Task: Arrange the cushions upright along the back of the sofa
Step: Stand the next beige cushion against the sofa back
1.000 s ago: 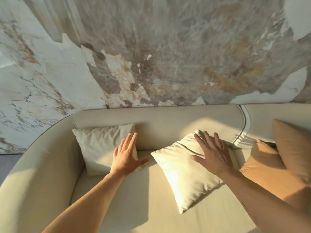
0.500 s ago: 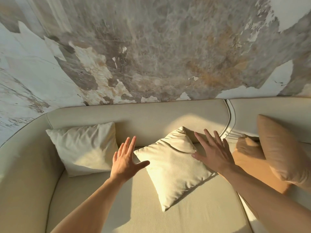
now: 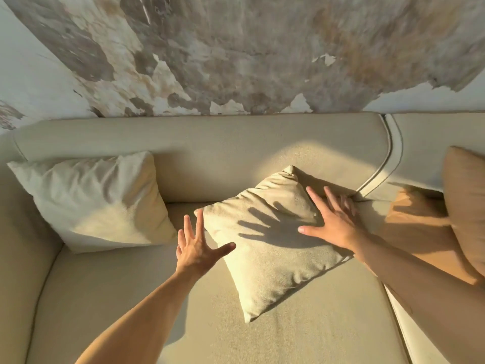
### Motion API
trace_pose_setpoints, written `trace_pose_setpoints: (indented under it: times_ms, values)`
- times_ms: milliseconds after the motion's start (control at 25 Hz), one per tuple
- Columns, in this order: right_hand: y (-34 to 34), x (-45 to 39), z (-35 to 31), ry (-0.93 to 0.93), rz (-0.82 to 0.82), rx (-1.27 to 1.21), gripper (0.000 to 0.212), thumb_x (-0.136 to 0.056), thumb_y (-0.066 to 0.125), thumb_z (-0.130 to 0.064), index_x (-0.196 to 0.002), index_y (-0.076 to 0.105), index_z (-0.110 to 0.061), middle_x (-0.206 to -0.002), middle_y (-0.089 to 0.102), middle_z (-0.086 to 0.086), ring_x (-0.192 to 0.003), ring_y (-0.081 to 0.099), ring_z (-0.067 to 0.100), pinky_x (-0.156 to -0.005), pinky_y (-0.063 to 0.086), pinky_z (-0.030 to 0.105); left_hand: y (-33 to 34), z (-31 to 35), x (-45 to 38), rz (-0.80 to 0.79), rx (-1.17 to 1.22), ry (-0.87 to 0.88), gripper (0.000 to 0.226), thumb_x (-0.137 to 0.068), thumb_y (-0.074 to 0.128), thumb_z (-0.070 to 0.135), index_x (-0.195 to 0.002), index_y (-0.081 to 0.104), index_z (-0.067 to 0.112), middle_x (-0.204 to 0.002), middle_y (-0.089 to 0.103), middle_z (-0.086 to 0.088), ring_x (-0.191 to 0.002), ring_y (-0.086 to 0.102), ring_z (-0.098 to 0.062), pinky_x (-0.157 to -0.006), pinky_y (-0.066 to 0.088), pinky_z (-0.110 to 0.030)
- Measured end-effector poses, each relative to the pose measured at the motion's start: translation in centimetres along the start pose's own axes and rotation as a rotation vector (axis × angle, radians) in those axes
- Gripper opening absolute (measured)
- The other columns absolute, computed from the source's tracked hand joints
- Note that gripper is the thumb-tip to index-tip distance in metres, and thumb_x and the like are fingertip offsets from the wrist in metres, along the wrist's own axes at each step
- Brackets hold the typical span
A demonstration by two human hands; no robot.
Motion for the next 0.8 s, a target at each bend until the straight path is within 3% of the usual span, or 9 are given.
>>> trace_pose_setpoints:
  times_ms: [160,280,360,480,600,640,760,800]
  values:
    - [7.0,-6.1,2.7,0.002,-0.062,-0.241,0.106,-0.071,0.074,-0.061,-0.138,-0.008,-0.069,-0.161,-0.023,-0.006,-0.148,-0.011,0.040,-0.115,0.009,0.064,8.5,-2.0,-3.7,-0.044,0.220,-0.065,0.141,-0.048,0.070,0.082,-0.142,-0.030,0.050,-0.162,-0.027,-0.001,-0.151,-0.011,-0.032,-0.117,0.015,-0.056]
    - [11.0,-9.3,4.0,-0.010,-0.138,-0.475,0.117,-0.068,0.083,-0.046,-0.136,-0.009,-0.071,-0.160,-0.027,0.001,-0.150,0.000,0.035,-0.116,0.009,0.056,12.2,-2.3,-5.5,-0.068,0.381,-0.104,0.145,-0.056,0.085,0.058,-0.149,-0.024,0.041,-0.162,-0.026,-0.004,-0.151,-0.011,-0.025,-0.118,0.015,-0.049]
    - [12.6,-11.0,4.8,-0.025,-0.141,-0.554,0.126,-0.060,0.086,-0.047,-0.136,-0.012,-0.071,-0.160,-0.026,0.006,-0.150,-0.004,0.027,-0.119,0.009,0.051,14.1,-2.5,-6.6,-0.088,0.418,-0.113,0.146,-0.058,0.090,0.049,-0.150,-0.023,0.042,-0.162,-0.025,-0.005,-0.151,-0.006,-0.027,-0.117,0.020,-0.049]
    - [13.5,-13.2,6.9,0.050,-0.162,-0.607,0.141,-0.049,0.088,-0.052,-0.141,-0.018,-0.061,-0.164,-0.012,0.005,-0.150,-0.005,0.021,-0.120,0.009,0.048,15.3,-3.3,-8.4,-0.056,0.461,-0.135,0.150,-0.051,0.093,0.049,-0.148,-0.021,0.048,-0.164,-0.015,-0.004,-0.151,0.005,-0.033,-0.114,0.028,-0.054]
    - [13.6,-14.3,7.0,0.063,-0.192,-0.651,0.146,-0.049,0.091,-0.043,-0.149,-0.016,-0.046,-0.165,-0.001,0.000,-0.151,0.002,0.019,-0.121,0.010,0.044,15.9,-3.7,-9.5,-0.085,0.589,-0.172,0.151,-0.047,0.096,0.047,-0.147,-0.017,0.053,-0.164,0.000,0.007,-0.148,0.016,-0.029,-0.108,0.037,-0.060]
    - [13.5,-14.3,6.9,0.049,-0.177,-0.673,0.146,-0.049,0.091,-0.040,-0.150,-0.014,-0.042,-0.165,0.002,-0.002,-0.150,0.004,0.018,-0.121,0.010,0.042,15.8,-3.5,-9.6,-0.087,0.636,-0.176,0.150,-0.047,0.097,0.044,-0.148,-0.015,0.053,-0.164,0.003,0.008,-0.147,0.018,-0.028,-0.108,0.037,-0.058]
    - [13.2,-13.3,6.4,-0.004,-0.127,-0.731,0.148,-0.045,0.094,-0.036,-0.152,-0.009,-0.043,-0.163,0.010,-0.007,-0.148,0.013,0.014,-0.121,0.013,0.039,14.7,-2.5,-8.8,-0.014,0.698,-0.137,0.146,-0.056,0.096,0.025,-0.153,-0.011,0.042,-0.162,0.007,0.002,-0.147,0.018,-0.022,-0.108,0.027,-0.033]
    - [13.2,-12.9,6.4,-0.005,-0.112,-0.753,0.148,-0.046,0.095,-0.033,-0.152,-0.008,-0.043,-0.163,0.012,-0.009,-0.148,0.015,0.013,-0.121,0.014,0.039,14.1,-2.2,-8.6,0.010,0.693,-0.132,0.145,-0.057,0.095,0.021,-0.154,-0.011,0.041,-0.160,0.010,0.000,-0.146,0.019,-0.022,-0.107,0.028,-0.033]
Point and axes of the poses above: each hand's wrist, its own x-axis away from the middle knuckle, its own y-axis out of the palm, z = x × y, the point moved 9 cm from there along -x, towards the middle knuckle
